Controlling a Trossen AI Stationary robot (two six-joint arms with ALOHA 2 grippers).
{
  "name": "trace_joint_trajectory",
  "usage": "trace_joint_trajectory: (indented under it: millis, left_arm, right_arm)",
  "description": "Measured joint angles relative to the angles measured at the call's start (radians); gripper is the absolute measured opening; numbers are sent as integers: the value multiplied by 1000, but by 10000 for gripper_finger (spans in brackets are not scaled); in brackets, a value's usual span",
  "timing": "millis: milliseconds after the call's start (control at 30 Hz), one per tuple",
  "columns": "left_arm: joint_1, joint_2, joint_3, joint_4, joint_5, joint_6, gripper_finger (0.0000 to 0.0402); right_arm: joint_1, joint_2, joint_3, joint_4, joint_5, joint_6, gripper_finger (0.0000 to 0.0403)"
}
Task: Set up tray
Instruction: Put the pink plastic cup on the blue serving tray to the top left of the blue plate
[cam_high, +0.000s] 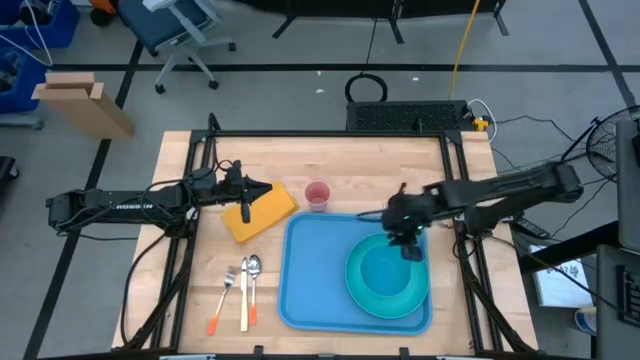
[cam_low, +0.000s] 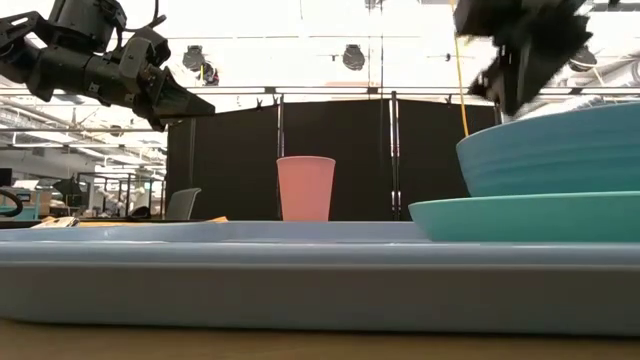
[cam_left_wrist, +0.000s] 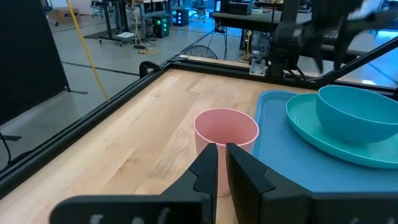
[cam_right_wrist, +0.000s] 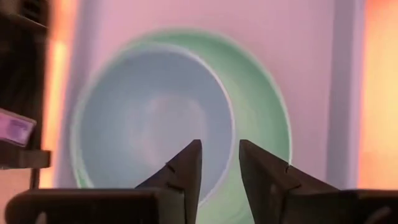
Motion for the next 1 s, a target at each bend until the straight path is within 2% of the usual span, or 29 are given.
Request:
trace_joint_trajectory:
  millis: [100, 233, 500, 600, 800, 1000]
  left_arm:
    - [0, 0, 0, 0, 0, 1, 35]
    - [0, 0, 0, 0, 0, 4, 35]
    - [0, 0, 0, -2, -1, 2, 35]
    - [0, 0, 0, -2, -1, -6, 35]
    - [0, 0, 0, -2, -2, -26, 35]
    - [0, 0, 0, -2, -53, -26, 35]
  right_arm:
    - [15, -130, -30, 107, 2, -81, 74]
    - [25, -331, -153, 339, -4, -144, 14]
    - [-68, -656, -431, 587, 24, -145, 2]
    - [-105, -718, -510, 649, 24, -145, 3]
    - [-173, -774, -593, 668, 24, -168, 1]
    - [-215, -805, -704, 854, 21, -213, 1]
